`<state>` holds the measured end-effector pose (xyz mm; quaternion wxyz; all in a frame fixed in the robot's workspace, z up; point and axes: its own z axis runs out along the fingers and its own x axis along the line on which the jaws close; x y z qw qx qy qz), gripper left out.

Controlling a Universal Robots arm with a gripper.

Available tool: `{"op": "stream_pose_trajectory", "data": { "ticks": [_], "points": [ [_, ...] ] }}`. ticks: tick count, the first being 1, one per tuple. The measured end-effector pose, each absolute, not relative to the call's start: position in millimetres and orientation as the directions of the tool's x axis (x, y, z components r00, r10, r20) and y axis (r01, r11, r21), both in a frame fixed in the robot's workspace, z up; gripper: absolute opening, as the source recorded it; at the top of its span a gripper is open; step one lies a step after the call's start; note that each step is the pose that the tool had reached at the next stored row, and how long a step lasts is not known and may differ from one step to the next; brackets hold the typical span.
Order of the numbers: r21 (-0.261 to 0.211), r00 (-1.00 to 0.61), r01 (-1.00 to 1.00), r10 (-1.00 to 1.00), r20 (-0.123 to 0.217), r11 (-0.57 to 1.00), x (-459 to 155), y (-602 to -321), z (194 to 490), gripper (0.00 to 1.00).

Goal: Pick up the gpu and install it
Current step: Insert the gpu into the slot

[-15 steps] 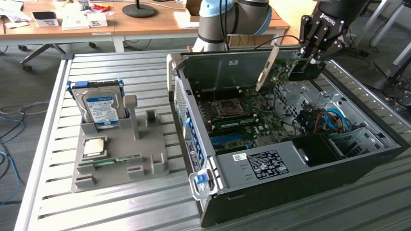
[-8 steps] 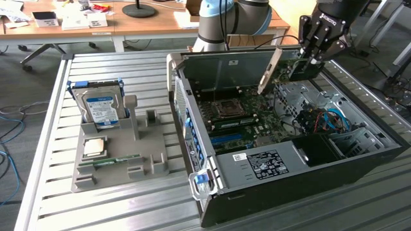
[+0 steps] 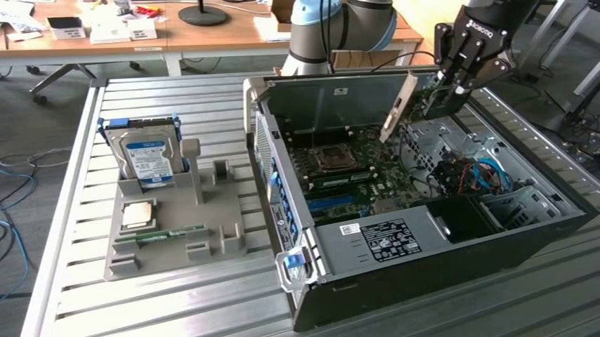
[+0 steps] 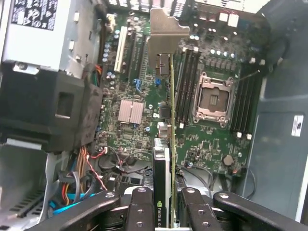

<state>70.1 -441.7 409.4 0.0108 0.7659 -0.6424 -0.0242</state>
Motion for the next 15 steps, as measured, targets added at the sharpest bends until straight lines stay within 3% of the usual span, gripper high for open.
{"op": "stream_pose_trajectory", "data": {
  "ticks": [15],
  "points": [
    [0.037, 0.171, -0.984, -0.985, -0.021, -0.172, 66.7, -441.6, 407.7, 0.27]
  ]
}}
